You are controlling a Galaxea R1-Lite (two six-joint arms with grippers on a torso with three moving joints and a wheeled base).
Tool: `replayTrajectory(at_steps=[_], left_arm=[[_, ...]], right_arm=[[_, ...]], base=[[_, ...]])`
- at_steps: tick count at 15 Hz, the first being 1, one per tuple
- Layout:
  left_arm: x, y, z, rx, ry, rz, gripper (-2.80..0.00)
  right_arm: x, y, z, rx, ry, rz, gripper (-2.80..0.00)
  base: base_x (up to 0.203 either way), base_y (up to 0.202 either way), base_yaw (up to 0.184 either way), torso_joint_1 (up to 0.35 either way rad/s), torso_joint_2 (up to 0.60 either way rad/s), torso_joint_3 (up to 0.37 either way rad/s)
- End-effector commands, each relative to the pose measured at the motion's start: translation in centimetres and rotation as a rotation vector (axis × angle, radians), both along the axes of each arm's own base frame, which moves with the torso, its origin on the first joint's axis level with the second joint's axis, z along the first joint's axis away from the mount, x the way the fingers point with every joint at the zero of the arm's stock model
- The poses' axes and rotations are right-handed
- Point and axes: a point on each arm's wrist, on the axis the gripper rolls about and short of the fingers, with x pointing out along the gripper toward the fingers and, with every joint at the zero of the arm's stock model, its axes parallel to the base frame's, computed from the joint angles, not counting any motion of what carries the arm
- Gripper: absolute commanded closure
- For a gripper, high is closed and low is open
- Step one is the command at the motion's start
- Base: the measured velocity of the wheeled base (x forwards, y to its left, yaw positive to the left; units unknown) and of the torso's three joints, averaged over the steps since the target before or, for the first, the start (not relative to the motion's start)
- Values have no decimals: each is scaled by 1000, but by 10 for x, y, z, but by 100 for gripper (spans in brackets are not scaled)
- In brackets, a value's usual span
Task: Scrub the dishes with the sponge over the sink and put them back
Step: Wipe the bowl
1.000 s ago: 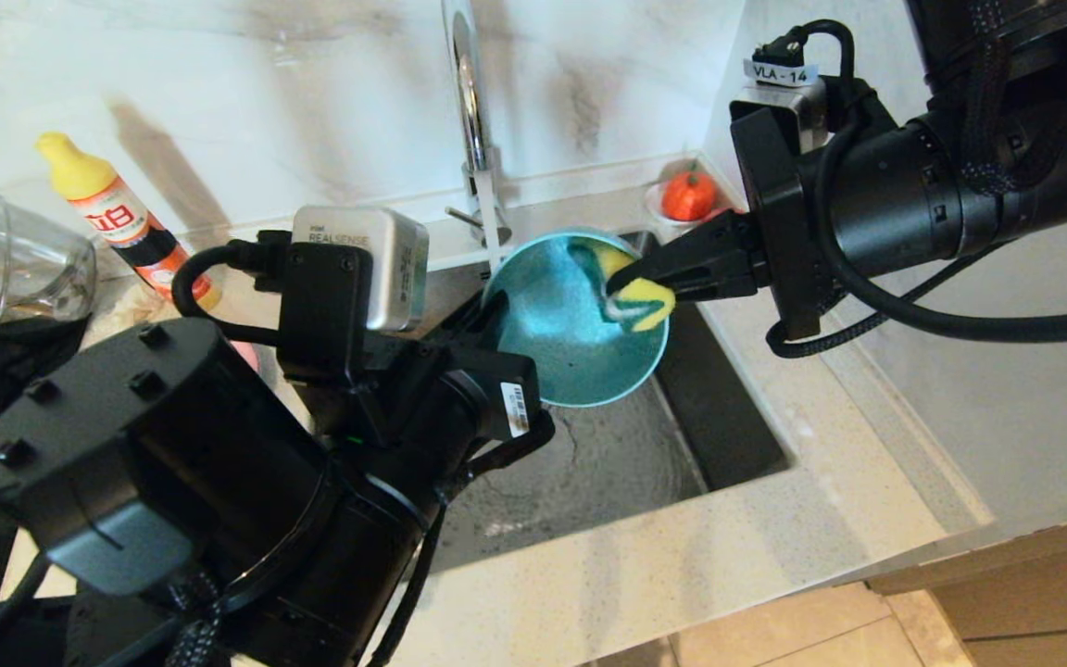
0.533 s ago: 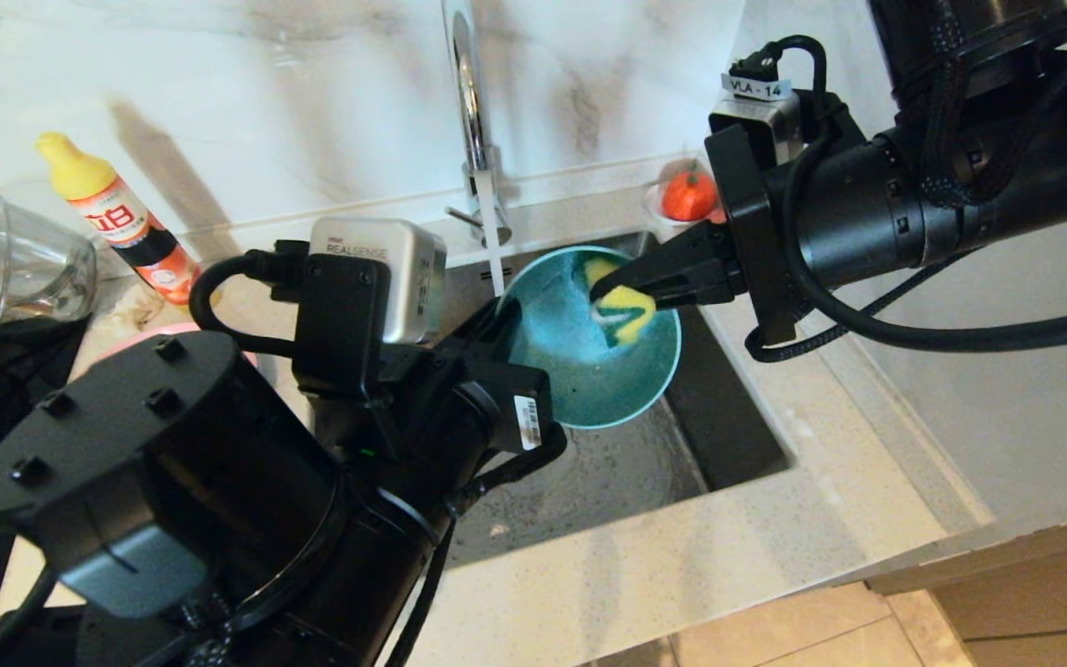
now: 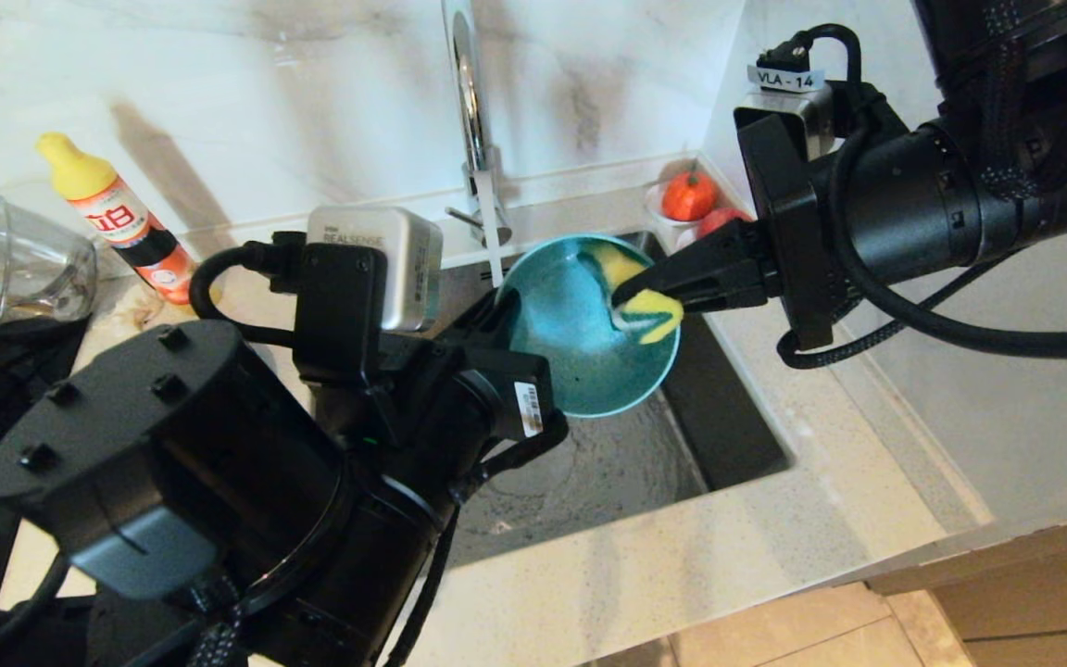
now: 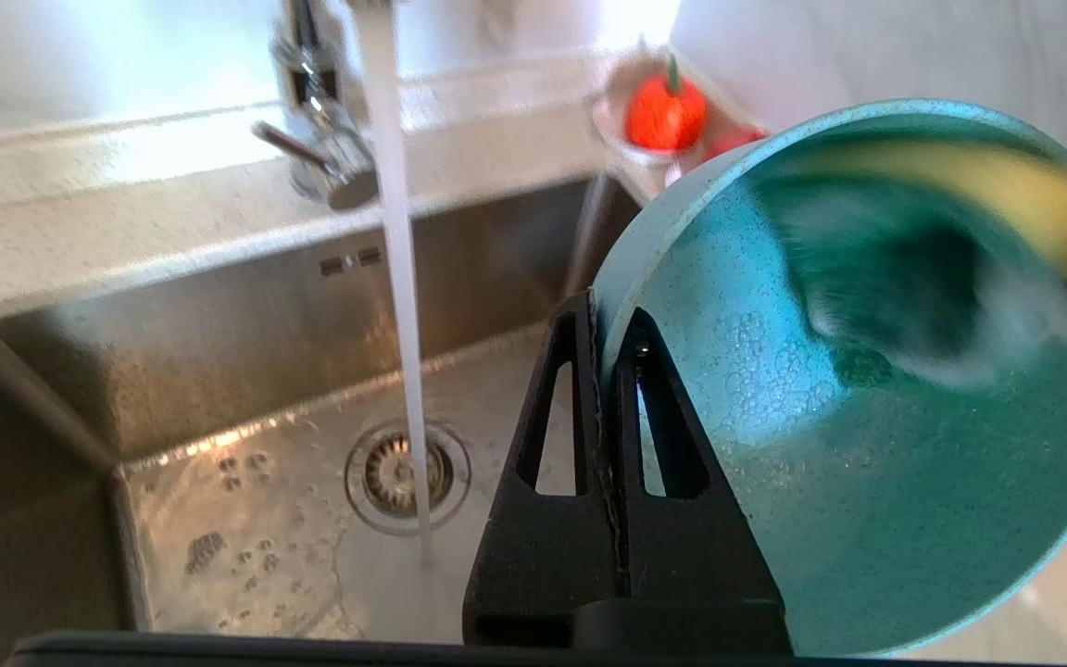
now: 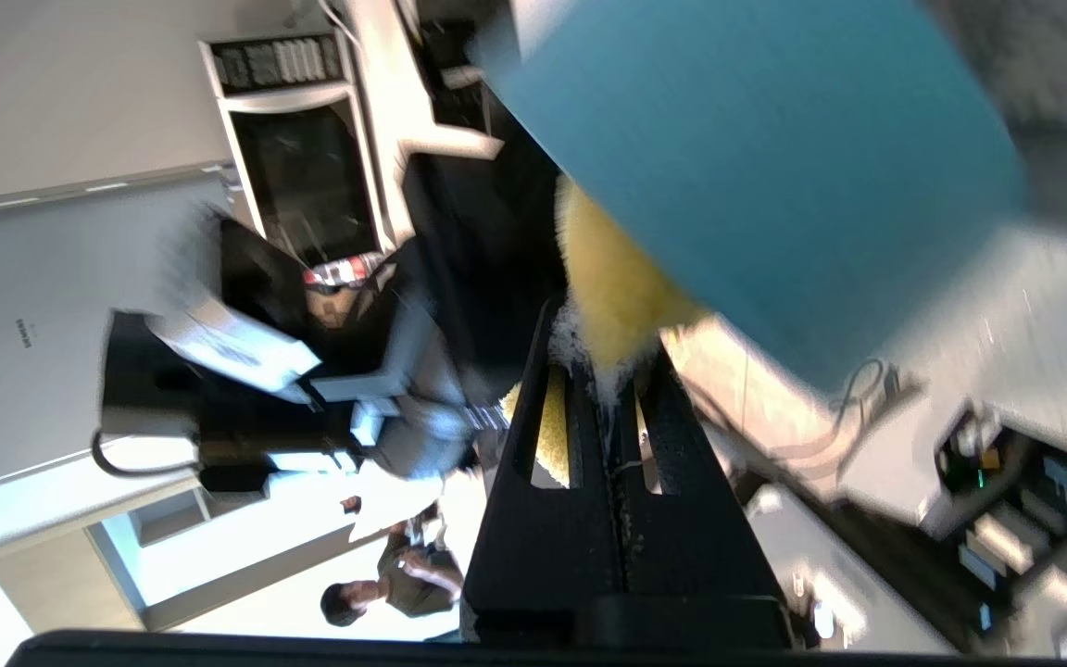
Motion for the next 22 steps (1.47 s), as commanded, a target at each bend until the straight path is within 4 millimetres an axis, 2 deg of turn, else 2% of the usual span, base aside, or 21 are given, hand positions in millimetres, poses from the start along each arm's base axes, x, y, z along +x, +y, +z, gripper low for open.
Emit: replayTrajectory(at_steps=[1, 6, 11, 15, 18, 22], left_arm=[[3, 1, 5, -21, -13, 16, 0], [4, 1, 12, -40, -27, 20, 0], [4, 0, 9, -36, -22, 15, 0], [5, -1, 10, -40, -24, 13, 0], [6, -4, 12, -48, -30, 13, 0], [5, -2, 16, -60, -38, 13, 0]], right_arm=[[-10, -8, 1, -8, 18, -2, 0], [-15, -9, -12, -37, 55, 10, 0], [-5, 12, -17, -38, 61, 48, 0], [1, 18, -10, -16, 42, 49, 0], [-4, 27, -12, -16, 64, 77, 0], [-3, 22, -15, -28, 76, 56, 0]], base=[[0, 0, 0, 0, 0, 0], [0, 0, 0, 0, 0, 0], [0, 0, 0, 0, 0, 0], [0, 0, 0, 0, 0, 0], [0, 0, 0, 0, 0, 0], [0, 0, 0, 0, 0, 0]])
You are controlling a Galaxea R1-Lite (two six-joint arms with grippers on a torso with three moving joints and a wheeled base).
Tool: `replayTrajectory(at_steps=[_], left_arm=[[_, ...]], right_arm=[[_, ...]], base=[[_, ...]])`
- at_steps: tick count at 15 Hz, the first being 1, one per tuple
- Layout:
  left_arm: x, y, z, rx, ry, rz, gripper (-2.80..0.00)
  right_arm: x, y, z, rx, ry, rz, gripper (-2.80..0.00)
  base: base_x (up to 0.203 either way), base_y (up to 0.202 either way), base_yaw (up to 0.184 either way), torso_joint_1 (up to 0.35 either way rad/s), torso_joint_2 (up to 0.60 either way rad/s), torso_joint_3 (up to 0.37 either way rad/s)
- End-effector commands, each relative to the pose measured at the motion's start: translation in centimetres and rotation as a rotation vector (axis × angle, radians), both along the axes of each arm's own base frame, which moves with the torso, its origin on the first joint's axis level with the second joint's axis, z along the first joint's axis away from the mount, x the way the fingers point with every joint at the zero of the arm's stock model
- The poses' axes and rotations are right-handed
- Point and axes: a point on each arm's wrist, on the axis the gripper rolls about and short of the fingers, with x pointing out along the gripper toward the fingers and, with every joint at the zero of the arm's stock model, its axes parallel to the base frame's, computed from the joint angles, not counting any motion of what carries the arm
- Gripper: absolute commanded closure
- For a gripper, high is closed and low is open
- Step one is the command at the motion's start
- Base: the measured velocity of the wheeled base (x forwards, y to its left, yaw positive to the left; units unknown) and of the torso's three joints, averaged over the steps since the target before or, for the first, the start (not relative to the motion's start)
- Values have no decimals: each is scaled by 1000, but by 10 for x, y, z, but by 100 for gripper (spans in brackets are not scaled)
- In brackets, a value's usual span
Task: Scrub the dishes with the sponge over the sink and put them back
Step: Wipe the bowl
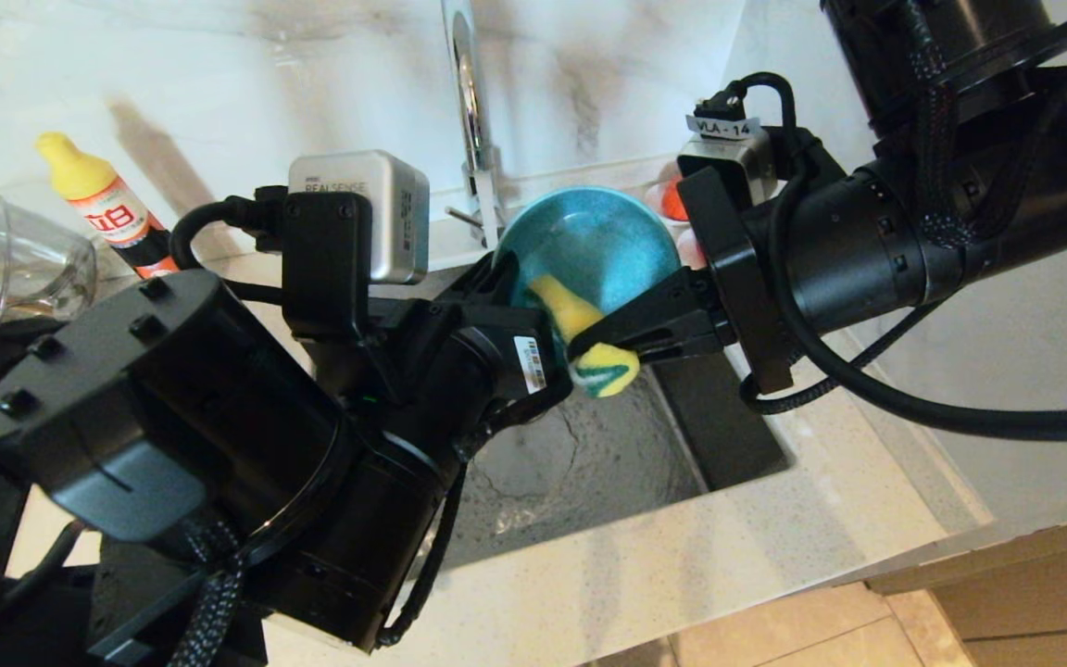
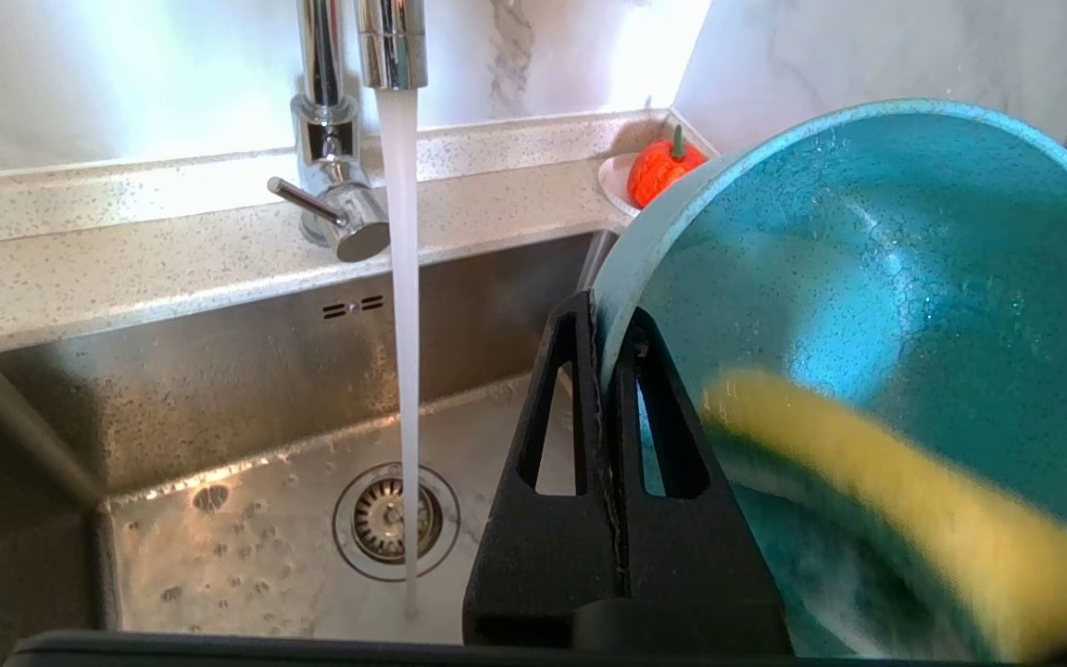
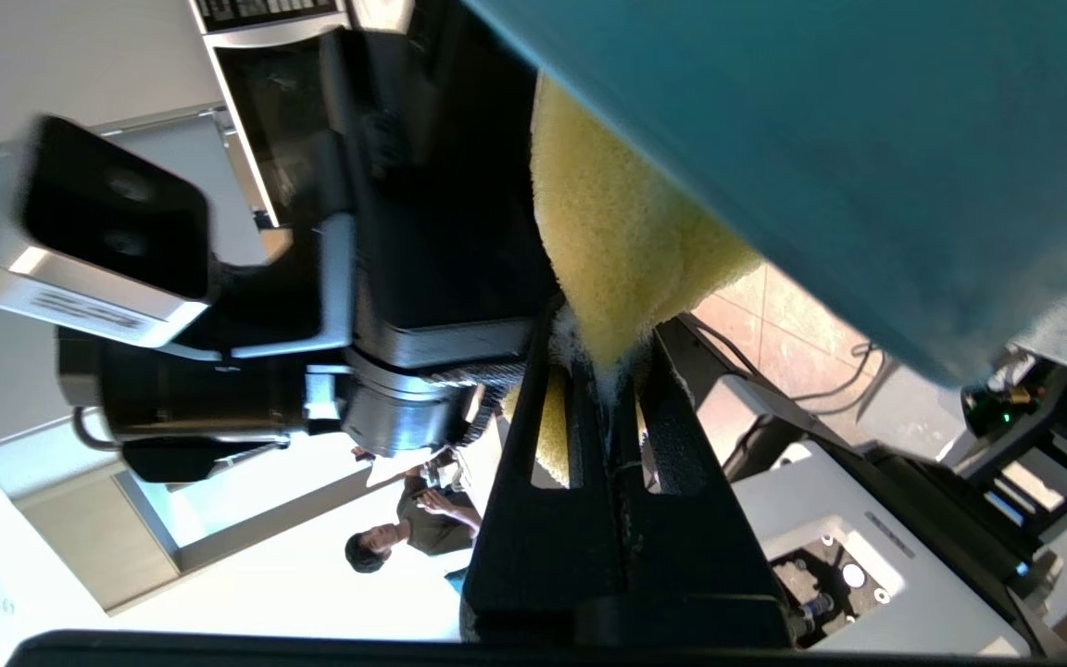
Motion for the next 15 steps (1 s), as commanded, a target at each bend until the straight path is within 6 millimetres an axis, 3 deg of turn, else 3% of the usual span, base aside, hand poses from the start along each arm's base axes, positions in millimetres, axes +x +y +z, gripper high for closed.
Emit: replayTrajectory(at_steps=[1, 6, 15], left_arm=[[-1, 1, 2, -10, -6, 5, 0], [-2, 3, -3, 5, 4, 4, 0], [-1, 2, -12, 36, 22, 3, 0]], right_arm=[[2, -6, -2, -5, 13, -19, 0], [12, -19, 2, 4, 1, -76, 0], [2, -31, 23, 67, -82, -86, 0]], base=[[0, 0, 0, 0, 0, 0], [0, 0, 0, 0, 0, 0], [0, 0, 0, 0, 0, 0]])
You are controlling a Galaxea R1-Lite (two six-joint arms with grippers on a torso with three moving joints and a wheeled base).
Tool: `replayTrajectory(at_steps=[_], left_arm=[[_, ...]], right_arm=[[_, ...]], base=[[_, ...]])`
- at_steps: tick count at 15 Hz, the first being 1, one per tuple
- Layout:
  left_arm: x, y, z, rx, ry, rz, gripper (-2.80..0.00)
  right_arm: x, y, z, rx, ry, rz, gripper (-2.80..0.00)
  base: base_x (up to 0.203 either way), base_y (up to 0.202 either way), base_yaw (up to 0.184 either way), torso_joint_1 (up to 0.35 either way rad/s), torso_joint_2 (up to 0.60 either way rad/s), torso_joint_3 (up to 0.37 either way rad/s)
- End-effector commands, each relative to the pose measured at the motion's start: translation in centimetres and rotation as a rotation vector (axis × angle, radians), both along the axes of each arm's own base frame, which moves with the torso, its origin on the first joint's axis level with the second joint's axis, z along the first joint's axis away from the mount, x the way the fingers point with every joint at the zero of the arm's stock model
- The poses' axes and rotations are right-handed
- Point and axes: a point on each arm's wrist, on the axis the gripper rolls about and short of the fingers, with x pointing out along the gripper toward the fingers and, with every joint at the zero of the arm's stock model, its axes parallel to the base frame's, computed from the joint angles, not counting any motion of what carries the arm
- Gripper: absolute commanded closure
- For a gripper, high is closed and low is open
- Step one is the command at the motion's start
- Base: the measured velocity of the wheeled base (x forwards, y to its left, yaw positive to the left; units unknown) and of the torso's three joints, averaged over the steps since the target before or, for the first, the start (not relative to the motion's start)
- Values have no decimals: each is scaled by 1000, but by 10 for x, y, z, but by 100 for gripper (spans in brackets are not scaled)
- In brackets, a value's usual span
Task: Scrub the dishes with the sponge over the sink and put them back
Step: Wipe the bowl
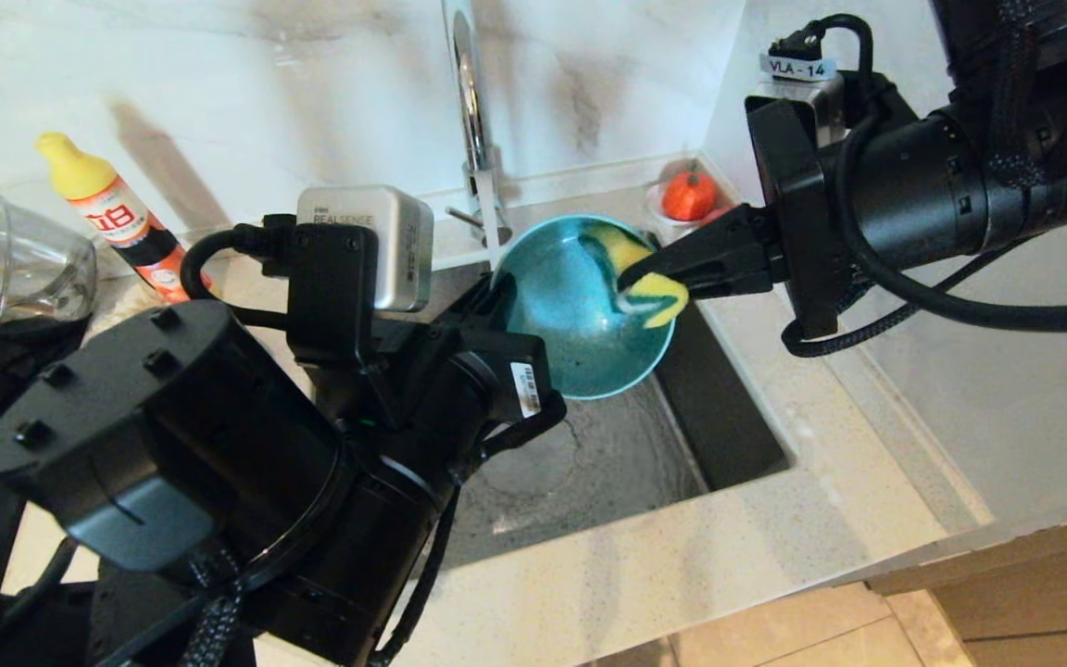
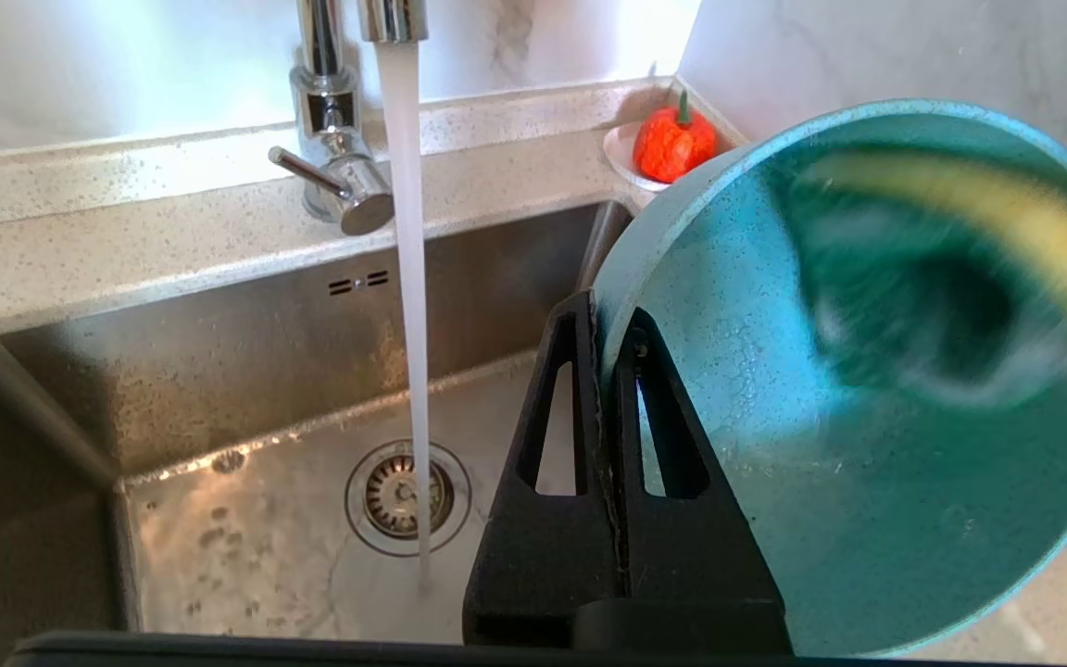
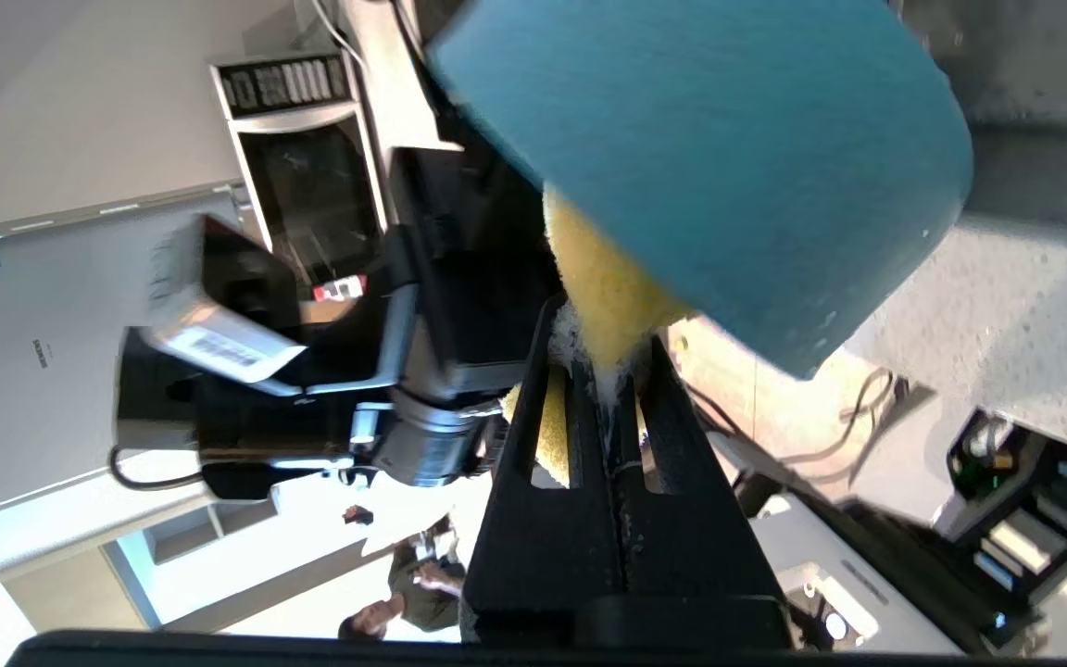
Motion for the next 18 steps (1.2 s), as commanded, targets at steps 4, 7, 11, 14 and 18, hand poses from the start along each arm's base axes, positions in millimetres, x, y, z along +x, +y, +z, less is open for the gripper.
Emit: replayTrajectory(at_steps=[4, 7, 11, 14, 18], left_arm=[[-1, 0, -1, 4, 0, 3, 0], [-1, -1, -4, 15, 6, -1, 0], [-3, 0, -3, 11, 4, -4, 0], [-4, 2, -3, 11, 5, -4, 0], [-5, 4, -2, 4, 4, -4, 0]], right_arm=[[-1, 9, 0, 13, -11, 31, 0], [4, 13, -4, 13, -9, 34, 0], [8, 20, -10, -4, 12, 41, 0], [13, 10, -8, 1, -2, 5, 0], [11, -8, -1, 4, -8, -40, 0]], base=[[0, 0, 0, 0, 0, 0], [0, 0, 0, 0, 0, 0], [0, 0, 0, 0, 0, 0], [0, 0, 0, 0, 0, 0], [0, 0, 0, 0, 0, 0]])
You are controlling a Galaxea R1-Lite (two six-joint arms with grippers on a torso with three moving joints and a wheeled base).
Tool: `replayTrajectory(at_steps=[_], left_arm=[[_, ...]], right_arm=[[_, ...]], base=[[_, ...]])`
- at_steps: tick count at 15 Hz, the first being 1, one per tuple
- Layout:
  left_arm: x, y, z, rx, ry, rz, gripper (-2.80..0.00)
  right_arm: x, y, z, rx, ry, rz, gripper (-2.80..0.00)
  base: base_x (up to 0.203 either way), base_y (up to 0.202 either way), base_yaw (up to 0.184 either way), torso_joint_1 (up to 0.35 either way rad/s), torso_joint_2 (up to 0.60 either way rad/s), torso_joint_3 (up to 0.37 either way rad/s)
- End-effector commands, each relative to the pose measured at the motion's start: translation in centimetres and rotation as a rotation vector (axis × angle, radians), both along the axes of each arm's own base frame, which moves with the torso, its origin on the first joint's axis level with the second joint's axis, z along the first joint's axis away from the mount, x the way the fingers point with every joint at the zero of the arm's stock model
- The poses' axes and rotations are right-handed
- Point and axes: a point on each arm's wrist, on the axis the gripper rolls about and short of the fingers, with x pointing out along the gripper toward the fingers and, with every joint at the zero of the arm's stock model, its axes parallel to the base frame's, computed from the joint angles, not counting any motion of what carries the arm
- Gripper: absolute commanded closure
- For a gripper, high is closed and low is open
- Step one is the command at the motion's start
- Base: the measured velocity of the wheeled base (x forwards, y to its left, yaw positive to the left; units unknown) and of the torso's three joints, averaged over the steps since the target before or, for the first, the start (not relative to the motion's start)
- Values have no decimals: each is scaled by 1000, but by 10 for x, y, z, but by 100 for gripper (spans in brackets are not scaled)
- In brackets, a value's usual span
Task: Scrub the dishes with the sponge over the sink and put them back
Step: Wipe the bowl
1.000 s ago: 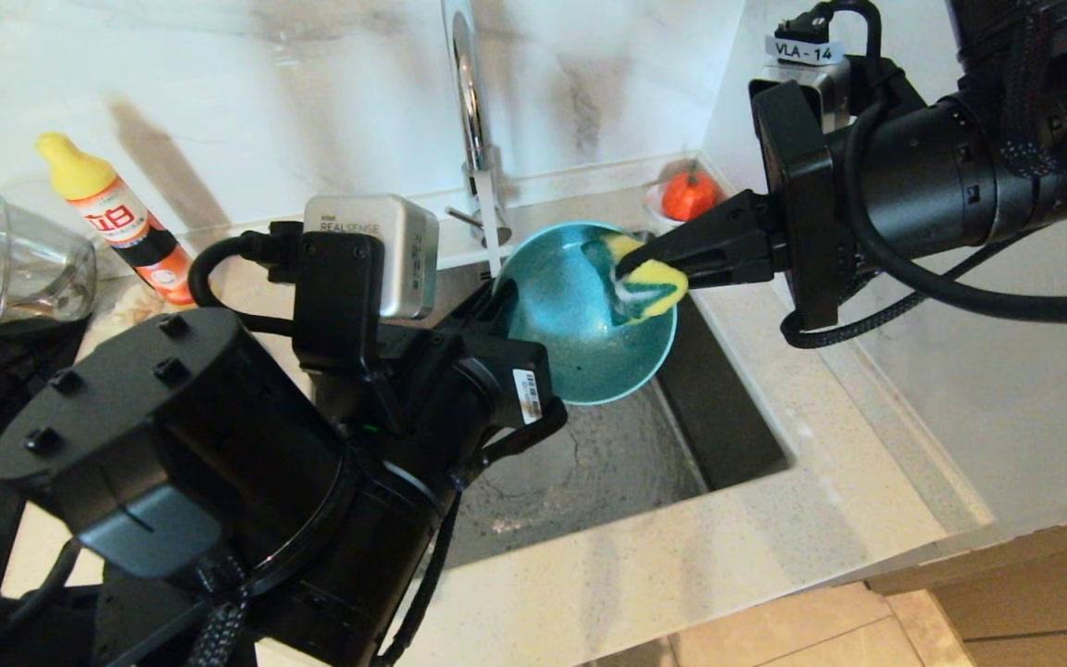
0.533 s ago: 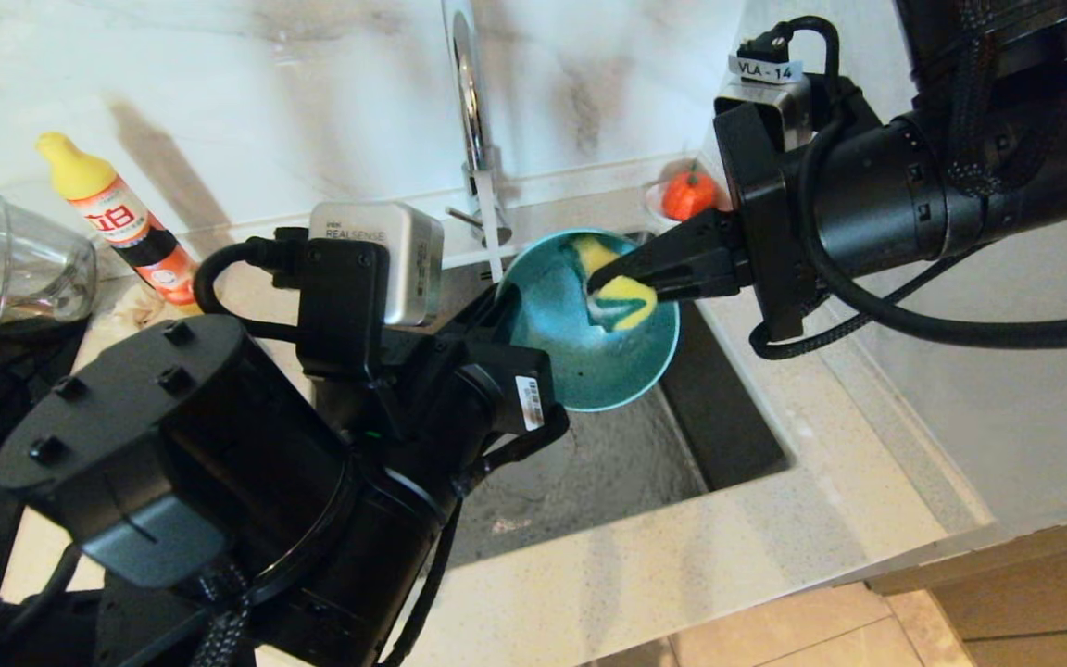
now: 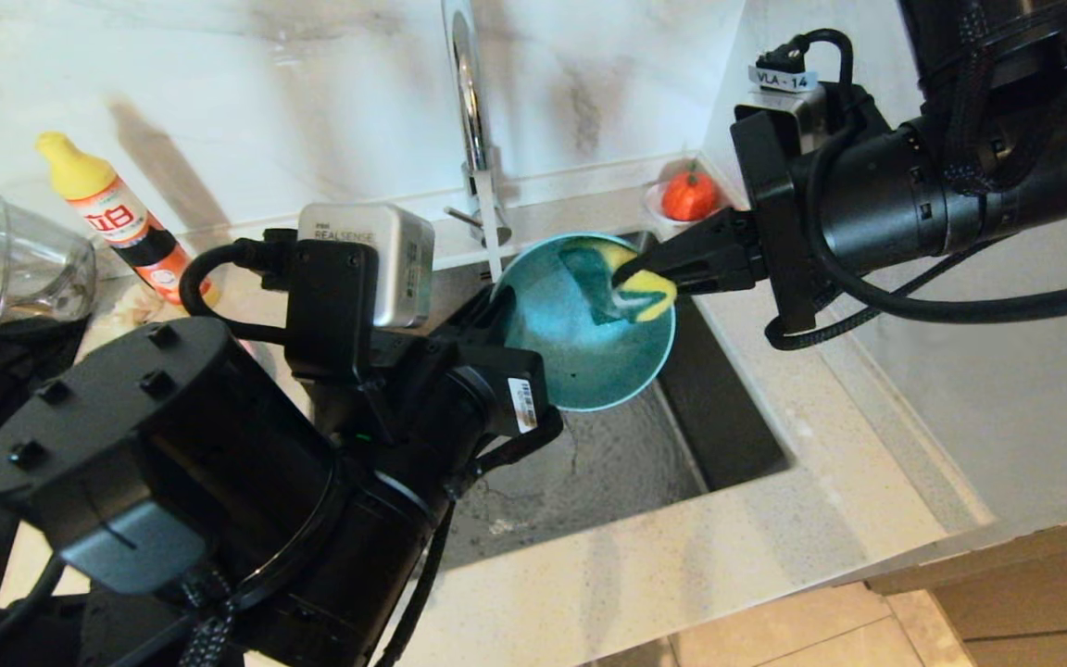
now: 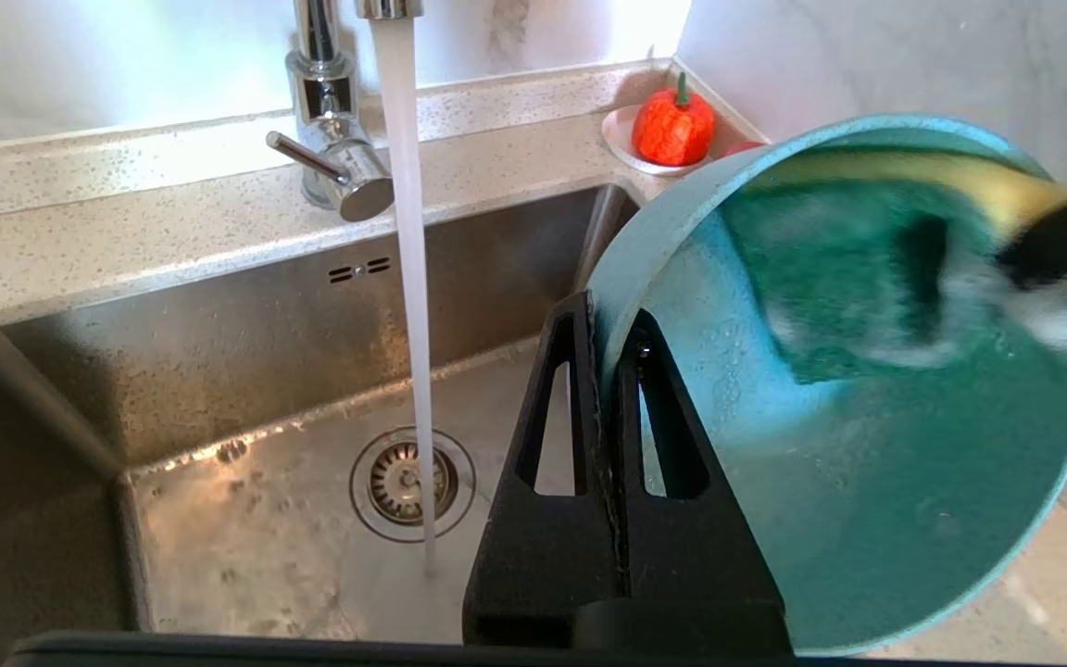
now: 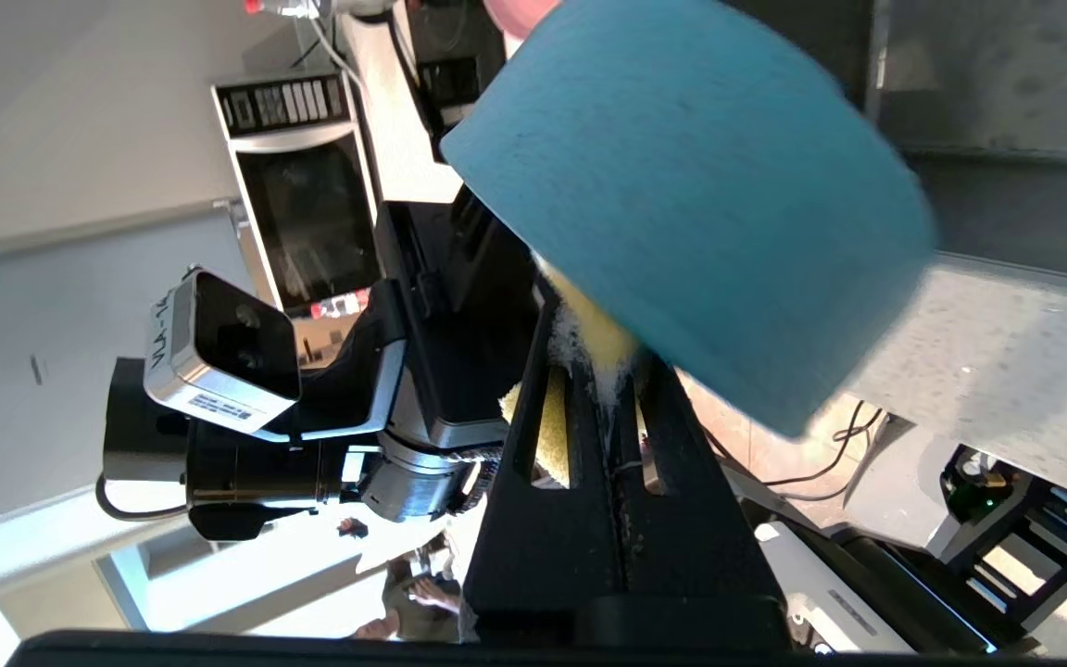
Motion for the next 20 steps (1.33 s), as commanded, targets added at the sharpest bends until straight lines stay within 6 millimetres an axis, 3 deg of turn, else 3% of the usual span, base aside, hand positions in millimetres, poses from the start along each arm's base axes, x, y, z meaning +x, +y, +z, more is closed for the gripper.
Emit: replayTrajectory(at_steps=[1, 6, 9, 13, 20], left_arm=[[0, 1, 1, -10, -4, 5, 0], [2, 1, 6, -24, -15, 13, 0], [5, 1, 10, -42, -22, 22, 0], [5, 2, 10, -46, -22, 24, 0], [6, 0, 10, -49, -24, 22, 0]], right_arm=[[-7, -8, 6, 8, -5, -12, 0], [-18, -15, 7, -11, 20, -9, 0], [-17, -10, -4, -41, 63, 5, 0], [-18, 7, -17, -67, 100, 58, 0], [-23, 31, -17, -64, 93, 127, 0]], base=[[0, 0, 0, 0, 0, 0], [0, 0, 0, 0, 0, 0], [0, 0, 0, 0, 0, 0], [0, 0, 0, 0, 0, 0], [0, 0, 0, 0, 0, 0]])
